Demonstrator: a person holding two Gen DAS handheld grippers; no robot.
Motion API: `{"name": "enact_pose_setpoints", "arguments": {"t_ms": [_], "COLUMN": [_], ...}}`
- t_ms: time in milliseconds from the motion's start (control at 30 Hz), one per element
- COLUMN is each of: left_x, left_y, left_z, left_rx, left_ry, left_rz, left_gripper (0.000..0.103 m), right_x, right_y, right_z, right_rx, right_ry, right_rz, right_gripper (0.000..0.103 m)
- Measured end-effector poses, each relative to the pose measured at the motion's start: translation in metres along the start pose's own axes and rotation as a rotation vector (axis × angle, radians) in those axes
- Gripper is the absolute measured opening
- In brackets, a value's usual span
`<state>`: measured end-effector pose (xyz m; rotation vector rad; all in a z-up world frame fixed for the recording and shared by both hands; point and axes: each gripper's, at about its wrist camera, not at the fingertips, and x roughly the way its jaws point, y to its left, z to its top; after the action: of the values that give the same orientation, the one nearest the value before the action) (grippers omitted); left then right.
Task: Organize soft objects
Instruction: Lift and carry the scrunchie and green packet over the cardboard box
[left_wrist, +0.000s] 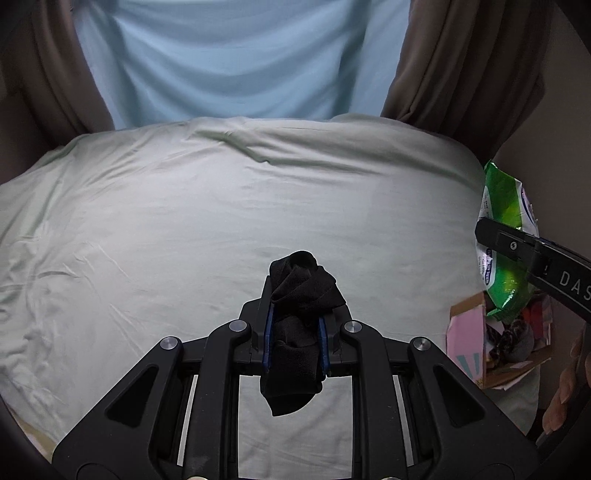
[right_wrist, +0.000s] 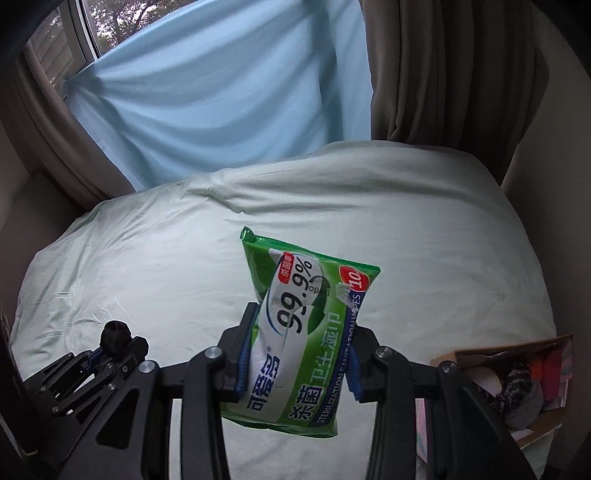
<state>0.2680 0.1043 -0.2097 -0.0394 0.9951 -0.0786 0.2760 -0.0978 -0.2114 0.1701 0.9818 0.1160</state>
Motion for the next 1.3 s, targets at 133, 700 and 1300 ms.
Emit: {"name": "enact_pose_setpoints", "arguments": {"t_ms": [133,700,1300], "left_x": [-0.035,-0.065,0.097], "left_y": [-0.029,-0.259,-0.398], "left_z": [-0.010,-0.047,-0.078], "left_rx": [0.016,0.123,0.212], "left_ry": [-0.011,-0.018,0.281], "left_rz": [-0.011,-0.148,-0.200], "left_gripper": [0.016,0.016,0.016], "right_x": [-0.048,-0.146,-0.032], "right_y": [-0.017,-0.195,-0.353], "right_z": [-0.008,-0.053,-0.085], "right_rx": [0.000,0.080,0.214], "right_ry": [-0.030,-0.066,0.177], "right_rz": [0.001,-0.067,-0.077], "right_gripper": [0.037,0.037,0.037]}}
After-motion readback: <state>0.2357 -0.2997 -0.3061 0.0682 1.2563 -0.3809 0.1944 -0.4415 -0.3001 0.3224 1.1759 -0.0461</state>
